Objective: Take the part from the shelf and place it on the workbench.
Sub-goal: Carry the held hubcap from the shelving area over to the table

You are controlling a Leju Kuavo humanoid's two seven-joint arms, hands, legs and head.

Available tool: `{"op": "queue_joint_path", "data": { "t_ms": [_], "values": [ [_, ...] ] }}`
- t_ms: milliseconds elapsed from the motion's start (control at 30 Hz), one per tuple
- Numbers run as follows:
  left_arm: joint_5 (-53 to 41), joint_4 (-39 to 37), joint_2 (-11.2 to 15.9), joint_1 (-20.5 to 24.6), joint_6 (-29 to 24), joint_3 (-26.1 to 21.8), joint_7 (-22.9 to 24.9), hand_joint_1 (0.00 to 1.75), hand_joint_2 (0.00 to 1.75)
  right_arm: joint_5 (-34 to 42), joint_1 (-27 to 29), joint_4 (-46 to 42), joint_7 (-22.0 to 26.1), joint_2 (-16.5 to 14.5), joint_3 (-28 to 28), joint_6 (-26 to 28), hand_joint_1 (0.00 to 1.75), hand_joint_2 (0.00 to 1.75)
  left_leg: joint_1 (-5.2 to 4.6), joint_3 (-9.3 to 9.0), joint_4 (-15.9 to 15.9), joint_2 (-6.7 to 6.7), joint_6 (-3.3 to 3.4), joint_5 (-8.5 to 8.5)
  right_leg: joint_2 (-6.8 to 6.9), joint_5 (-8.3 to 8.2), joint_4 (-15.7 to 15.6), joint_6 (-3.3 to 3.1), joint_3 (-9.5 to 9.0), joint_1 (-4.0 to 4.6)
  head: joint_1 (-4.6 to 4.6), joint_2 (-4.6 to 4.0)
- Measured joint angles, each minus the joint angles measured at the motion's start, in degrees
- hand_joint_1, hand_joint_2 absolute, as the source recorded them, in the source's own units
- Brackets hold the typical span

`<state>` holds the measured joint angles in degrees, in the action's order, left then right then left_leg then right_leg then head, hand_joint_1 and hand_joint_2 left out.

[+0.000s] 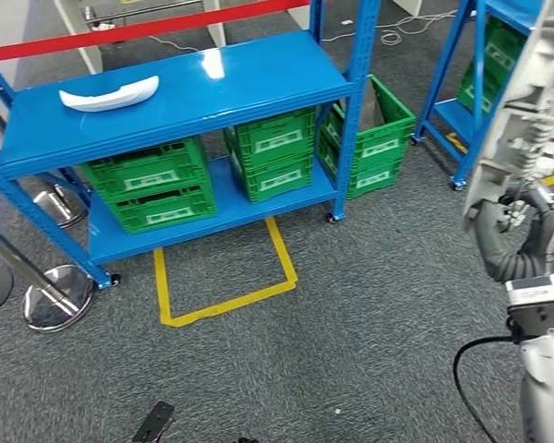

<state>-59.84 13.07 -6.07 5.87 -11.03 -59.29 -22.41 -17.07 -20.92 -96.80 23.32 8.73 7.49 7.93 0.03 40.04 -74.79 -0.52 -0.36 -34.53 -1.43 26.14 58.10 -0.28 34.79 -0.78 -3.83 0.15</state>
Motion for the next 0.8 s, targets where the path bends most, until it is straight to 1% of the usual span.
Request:
{"op": "queue_joint_path", "data": {
  "t_ms": [33, 67, 100, 133, 167, 200, 233, 267, 300, 333, 367, 400, 433, 467, 500, 533, 567, 600, 633, 667, 700, 767, 800],
  "values": [
    [-0.02, 0.0, 0.05, -0.04, 0.02, -0.07, -0.18, 0.0, 1.75, -0.31, 0.23, -0.21, 0.11, -0.25, 0.54, 0.09, 1.75, 1.75, -0.03, -0.79, 1.65, 0.15, 0.27, 1.44, -0.63, -0.04, 0.0, -0.02, -0.02, 0.09, 0.01, 0.0],
    [-0.1, 0.0, 0.12, -0.03, 0.04, -0.09, -0.31, 0.0, 1.75, -0.64, 0.37, -0.41, 0.2, -0.5, 1.1, 0.18, 1.75, 1.75, -0.07, -2.41, 5.17, 0.64, 0.69, 3.6, -1.24, -0.08, 0.01, 0.0, -0.06, 0.17, 0.01, 0.0],
    [-0.21, 0.0, 0.25, 0.0, 0.06, -0.1, -0.37, 0.0, 1.75, -0.94, 0.43, -0.55, 0.25, -0.74, 1.63, 0.29, 1.75, 1.75, -0.1, -4.25, 9.18, 1.72, 1.24, 5.52, -1.75, -0.14, 0.01, 0.04, -0.04, 0.2, 0.03, 0.0],
    [-0.36, 0.0, 0.36, 0.01, 0.09, -0.1, -0.38, 0.0, 1.75, -1.22, 0.44, -0.63, 0.25, -0.94, 2.14, 0.44, 1.75, 1.75, -0.1, -5.79, 12.63, 2.79, 1.72, 6.91, -2.24, -0.22, 0.07, 0.16, 0.05, 0.25, 0.07, 0.0],
    [-0.49, 0.0, 0.46, 0.06, 0.11, -0.1, -0.37, 0.0, 1.75, -1.45, 0.47, -0.67, 0.26, -1.12, 2.62, 0.65, 1.75, 1.75, -0.15, -6.78, 14.91, 3.62, 2.07, 7.52, -2.64, -0.35, 0.13, 0.37, 0.28, 0.21, -0.02, 0.0],
    [-0.61, 0.0, 0.54, 0.1, 0.13, -0.1, -0.36, 0.0, 1.75, -1.62, 0.55, -0.68, 0.26, -1.25, 2.98, 0.83, 1.75, 1.75, -0.21, -7.11, 15.84, 4.05, 2.26, 7.48, -3.01, -0.52, 0.14, 0.66, 0.57, 0.11, -0.09, 0.0],
    [-0.73, 0.0, 0.56, 0.14, 0.15, -0.09, -0.35, 0.0, 1.75, -1.77, 0.64, -0.71, 0.27, -1.32, 3.24, 0.98, 1.75, 1.75, -0.27, -7.16, 16.23, 3.78, 2.28, 7.47, -3.39, -0.74, 0.1, 1.02, 0.82, 0.04, -0.2, 0.0],
    [-0.81, 0.0, 0.54, 0.17, 0.15, -0.09, -0.32, 0.0, 1.75, -1.89, 0.79, -0.75, 0.28, -1.36, 3.41, 1.07, 1.75, 1.75, -0.18, -7.25, 16.66, 3.27, 2.28, 7.59, -3.48, -0.8, 0.11, 1.33, 1.1, -0.05, -0.3, 0.0],
    [-0.9, 0.0, 0.52, 0.17, 0.16, -0.09, -0.31, 0.0, 1.75, -1.96, 0.9, -0.79, 0.29, -1.36, 3.5, 1.1, 1.75, 1.75, -0.05, -7.35, 17.08, 2.8, 2.3, 7.84, -2.95, -0.51, 0.41, 1.62, 1.44, -0.02, -0.22, 0.0],
    [-0.94, 0.0, 0.51, 0.15, 0.16, -0.09, -0.3, 0.0, 1.75, -1.98, 0.97, -0.82, 0.28, -1.36, 3.6, 1.12, 1.75, 1.75, 0.11, -7.46, 17.5, 2.26, 2.35, 8.09, -2.02, 0.37, 1.54, 1.91, 2.11, 0.05, -0.03, 0.0],
    [-0.98, 0.0, 0.47, 0.11, 0.17, -0.1, -0.28, 0.0, 1.75, -2.0, 1.06, -0.83, 0.28, -1.37, 3.7, 1.13, 1.75, 1.75, 0.26, -7.52, 17.81, 1.68, 2.4, 8.29, -0.85, 1.87, 3.93, 2.2, 3.3, 0.08, 0.15, 0.0],
    [-1.01, 0.0, 0.5, 0.06, 0.17, -0.1, -0.28, 0.0, 1.75, -2.0, 1.18, -0.82, 0.28, -1.38, 3.85, 1.14, 1.75, 1.75, 0.22, -7.48, 17.87, 1.16, 2.46, 8.34, 0.2, 3.75, 7.47, 2.55, 4.95, 0.07, 0.32, 0.0],
    [-1.03, 0.0, 0.5, 0.0, 0.17, -0.1, -0.27, 0.0, 1.75, -2.01, 1.36, -0.8, 0.27, -1.39, 4.02, 1.14, 1.75, 1.75, 0.2, -7.41, 17.85, 0.6, 2.5, 8.36, 0.71, 5.52, 11.46, 2.88, 6.73, -0.01, 0.43, 0.0],
    [-1.06, 0.0, 0.49, -0.06, 0.17, -0.1, -0.26, 0.0, 1.75, -2.01, 1.58, -0.8, 0.28, -1.4, 4.17, 1.14, 1.75, 1.75, 0.18, -7.37, 17.84, 0.04, 2.49, 8.36, 0.91, 6.62, 14.68, 3.14, 8.15, -0.08, 0.44, 0.0],
    [-1.09, 0.0, 0.47, -0.1, 0.19, -0.1, -0.24, 0.0, 1.75, -2.02, 1.76, -0.79, 0.29, -1.41, 4.32, 1.14, 1.75, 1.75, 0.17, -7.36, 17.83, -0.53, 2.48, 8.34, 1.02, 6.67, 16.03, 3.32, 8.63, -0.13, 0.44, 0.0],
    [-1.11, 0.0, 0.44, -0.11, 0.21, -0.1, -0.2, 0.0, 1.75, -2.04, 1.88, -0.79, 0.32, -1.41, 4.42, 1.16, 1.75, 1.75, 0.17, -7.38, 17.8, -1.05, 2.44, 8.31, 1.18, 5.63, 14.93, 3.42, 7.92, -0.17, 0.46, 0.0],
    [-1.06, 0.0, 0.4, -0.1, 0.28, -0.1, -0.16, 0.0, 1.75, -2.08, 1.96, -0.83, 0.37, -1.41, 4.49, 1.21, 1.75, 1.75, 0.18, -7.43, 17.75, -1.53, 2.33, 8.24, 1.61, 3.8, 11.53, 3.44, 6.01, -0.21, 0.46, 0.0],
    [-0.98, 0.0, 0.38, -0.08, 0.34, -0.1, -0.13, 0.0, 1.75, -2.14, 2.01, -0.92, 0.41, -1.41, 4.58, 1.31, 1.75, 1.75, 0.12, -7.47, 17.66, -1.98, 2.15, 8.12, 2.63, 2.22, 7.19, 3.42, 3.66, -0.16, 0.46, 0.0],
    [-0.87, 0.0, 0.37, -0.07, 0.39, -0.1, -0.14, 0.0, 1.75, -2.2, 2.07, -1.07, 0.46, -1.41, 4.69, 1.42, 1.75, 1.75, -0.05, -7.41, 17.44, -2.34, 1.9, 7.96, 3.55, 1.09, 3.42, 3.18, 1.53, -0.04, 0.47, 0.0],
    [-0.77, 0.0, 0.37, -0.07, 0.44, -0.1, -0.18, 0.0, 1.75, -2.3, 2.22, -1.28, 0.49, -1.41, 4.82, 1.62, 1.75, 1.75, -0.24, -7.34, 17.22, -2.65, 1.65, 7.84, 4.21, 0.54, 0.87, 2.79, 0.1, 0.08, 0.4, 0.0],
    [-0.71, 0.0, 0.38, -0.08, 0.46, -0.1, -0.22, 0.0, 1.75, -2.4, 2.48, -1.52, 0.51, -1.41, 4.93, 1.83, 1.75, 1.75, -0.43, -7.27, 17.04, -2.95, 1.47, 7.77, 4.5, 0.61, -0.08, 2.36, -0.43, 0.23, 0.32, 0.0],
    [-0.64, 0.0, 0.38, -0.12, 0.5, -0.1, -0.33, 0.0, 1.75, -2.67, 3.39, -2.14, 0.52, -1.34, 5.04, 2.29, 1.75, 1.75, -0.53, -7.26, 16.88, -3.62, 1.09, 7.64, 3.59, 0.46, -0.12, 1.39, -0.39, 0.29, 0.21, 0.0],
    [-0.64, 0.0, 0.39, -0.12, 0.52, -0.11, -0.37, 0.0, 1.75, -2.8, 3.92, -2.61, 0.54, -1.3, 5.06, 2.45, 1.75, 1.75, -0.43, -7.2, 16.59, -3.43, 0.81, 7.2, 3.17, 0.36, -0.18, 1.04, -0.34, 0.23, 0.16, 0.0]
  ]
}}
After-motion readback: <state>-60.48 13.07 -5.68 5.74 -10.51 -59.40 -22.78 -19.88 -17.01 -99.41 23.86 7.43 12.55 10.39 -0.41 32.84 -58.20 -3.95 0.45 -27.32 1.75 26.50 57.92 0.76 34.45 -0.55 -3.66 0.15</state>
